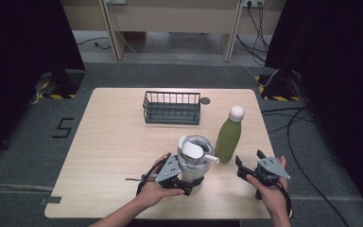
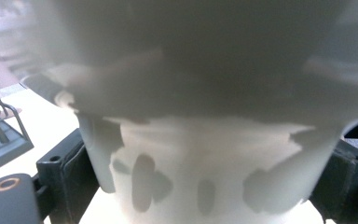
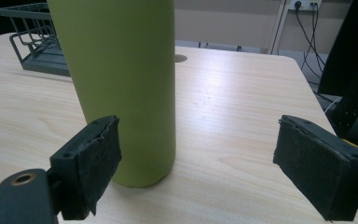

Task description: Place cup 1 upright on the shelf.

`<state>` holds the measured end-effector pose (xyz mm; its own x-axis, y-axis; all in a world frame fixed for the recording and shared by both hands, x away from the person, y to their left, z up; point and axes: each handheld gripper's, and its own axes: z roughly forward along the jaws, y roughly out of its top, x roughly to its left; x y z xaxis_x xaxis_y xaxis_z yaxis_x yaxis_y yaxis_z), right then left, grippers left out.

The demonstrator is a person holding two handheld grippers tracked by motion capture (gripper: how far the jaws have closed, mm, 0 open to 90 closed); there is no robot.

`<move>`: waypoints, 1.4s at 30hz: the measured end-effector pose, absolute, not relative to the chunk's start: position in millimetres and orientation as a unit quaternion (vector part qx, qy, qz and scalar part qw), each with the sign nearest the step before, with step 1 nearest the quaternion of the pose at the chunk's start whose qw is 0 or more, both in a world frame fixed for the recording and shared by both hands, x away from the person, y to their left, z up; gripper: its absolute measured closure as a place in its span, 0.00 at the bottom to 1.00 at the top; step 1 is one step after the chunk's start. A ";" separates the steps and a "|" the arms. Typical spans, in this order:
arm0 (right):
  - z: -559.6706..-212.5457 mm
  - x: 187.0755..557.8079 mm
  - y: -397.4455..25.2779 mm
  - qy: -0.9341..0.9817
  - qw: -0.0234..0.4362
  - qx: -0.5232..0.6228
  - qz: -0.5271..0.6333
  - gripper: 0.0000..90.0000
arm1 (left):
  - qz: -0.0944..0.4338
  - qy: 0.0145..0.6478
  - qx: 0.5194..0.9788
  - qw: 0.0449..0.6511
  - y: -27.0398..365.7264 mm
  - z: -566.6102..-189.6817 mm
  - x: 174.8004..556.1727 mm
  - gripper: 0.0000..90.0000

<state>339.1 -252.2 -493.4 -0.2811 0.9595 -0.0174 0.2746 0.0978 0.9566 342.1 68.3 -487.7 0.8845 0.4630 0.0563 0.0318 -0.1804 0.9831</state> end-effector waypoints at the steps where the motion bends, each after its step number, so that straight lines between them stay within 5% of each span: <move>1: -493.3 338.9 -252.3 0.645 0.362 0.479 0.473 0.16 | 0.176 0.166 0.748 0.618 68.9 -486.5 342.0 0.11; 42: -494.5 337.8 -249.9 0.647 0.356 0.476 0.478 0.16 | 0.238 0.223 0.724 0.608 113.4 -458.8 363.4 0.11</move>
<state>337.8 -249.9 -494.5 -0.2936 0.9559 -0.0066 0.2744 0.0909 0.9573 363.4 113.4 -458.8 0.7873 0.6120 0.0746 0.0327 -0.1623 0.9862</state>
